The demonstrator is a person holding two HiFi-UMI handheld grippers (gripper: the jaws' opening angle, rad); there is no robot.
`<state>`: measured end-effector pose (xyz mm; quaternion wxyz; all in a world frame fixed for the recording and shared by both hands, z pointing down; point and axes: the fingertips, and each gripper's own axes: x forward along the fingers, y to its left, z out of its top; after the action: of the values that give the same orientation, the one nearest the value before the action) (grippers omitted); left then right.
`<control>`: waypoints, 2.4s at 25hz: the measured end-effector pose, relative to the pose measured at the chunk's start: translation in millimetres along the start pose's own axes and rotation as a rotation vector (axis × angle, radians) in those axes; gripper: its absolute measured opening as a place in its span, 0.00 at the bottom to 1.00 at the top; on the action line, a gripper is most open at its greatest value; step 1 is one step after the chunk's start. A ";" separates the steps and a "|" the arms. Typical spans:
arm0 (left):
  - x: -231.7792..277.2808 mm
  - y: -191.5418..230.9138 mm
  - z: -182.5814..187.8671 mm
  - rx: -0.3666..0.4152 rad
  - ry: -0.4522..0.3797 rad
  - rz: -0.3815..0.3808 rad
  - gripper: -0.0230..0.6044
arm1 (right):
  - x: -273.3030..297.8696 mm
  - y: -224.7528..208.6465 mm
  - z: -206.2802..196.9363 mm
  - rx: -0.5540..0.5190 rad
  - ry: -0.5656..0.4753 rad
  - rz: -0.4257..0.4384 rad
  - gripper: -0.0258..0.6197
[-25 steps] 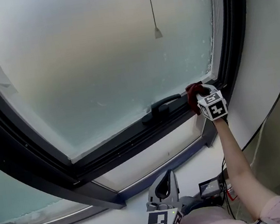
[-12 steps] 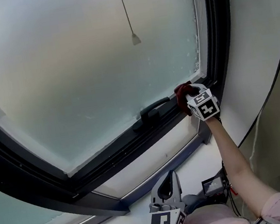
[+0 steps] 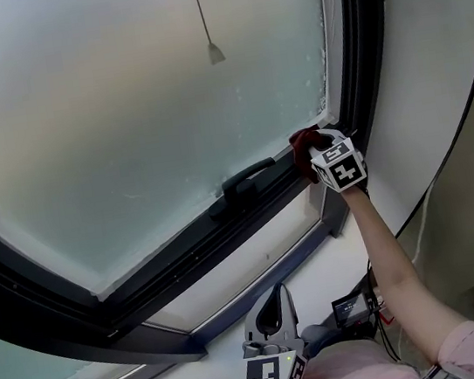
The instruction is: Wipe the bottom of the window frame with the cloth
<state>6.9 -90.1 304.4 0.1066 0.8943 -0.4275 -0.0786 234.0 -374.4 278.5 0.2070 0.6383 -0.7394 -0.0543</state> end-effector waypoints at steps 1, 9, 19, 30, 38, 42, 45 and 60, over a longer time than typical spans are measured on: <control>0.7 0.8 0.1 0.001 -0.001 0.002 0.03 | 0.8 -0.6 0.1 0.001 0.000 0.002 0.12; 16.7 -2.0 -5.6 -0.008 0.008 0.015 0.03 | 1.8 -3.8 -0.7 -0.005 -0.006 0.015 0.12; 59.9 -26.6 -13.6 -0.029 0.026 -0.010 0.03 | 5.1 -8.2 -1.5 -0.011 -0.007 0.057 0.12; 98.2 -46.4 -20.2 -0.009 0.032 0.013 0.03 | 10.8 -31.1 -7.6 0.007 -0.019 0.098 0.12; 119.2 -61.7 -23.0 0.019 0.023 0.041 0.03 | 17.2 -43.7 -11.8 0.006 0.018 0.137 0.12; 126.8 -68.4 -26.6 0.028 0.017 0.056 0.03 | 20.8 -50.1 -12.9 -0.007 0.033 0.148 0.12; 130.2 -70.1 -30.9 0.028 0.018 0.077 0.03 | 24.9 -55.4 -14.3 -0.014 0.040 0.157 0.12; 135.3 -79.1 -29.1 0.020 -0.035 0.129 0.03 | 32.3 -61.0 -15.5 -0.015 0.060 0.184 0.12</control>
<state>157.0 -143.9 305.4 0.0950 0.8643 -0.4870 -0.0832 292.8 -413.6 279.3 0.2381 0.5676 -0.7879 -0.0214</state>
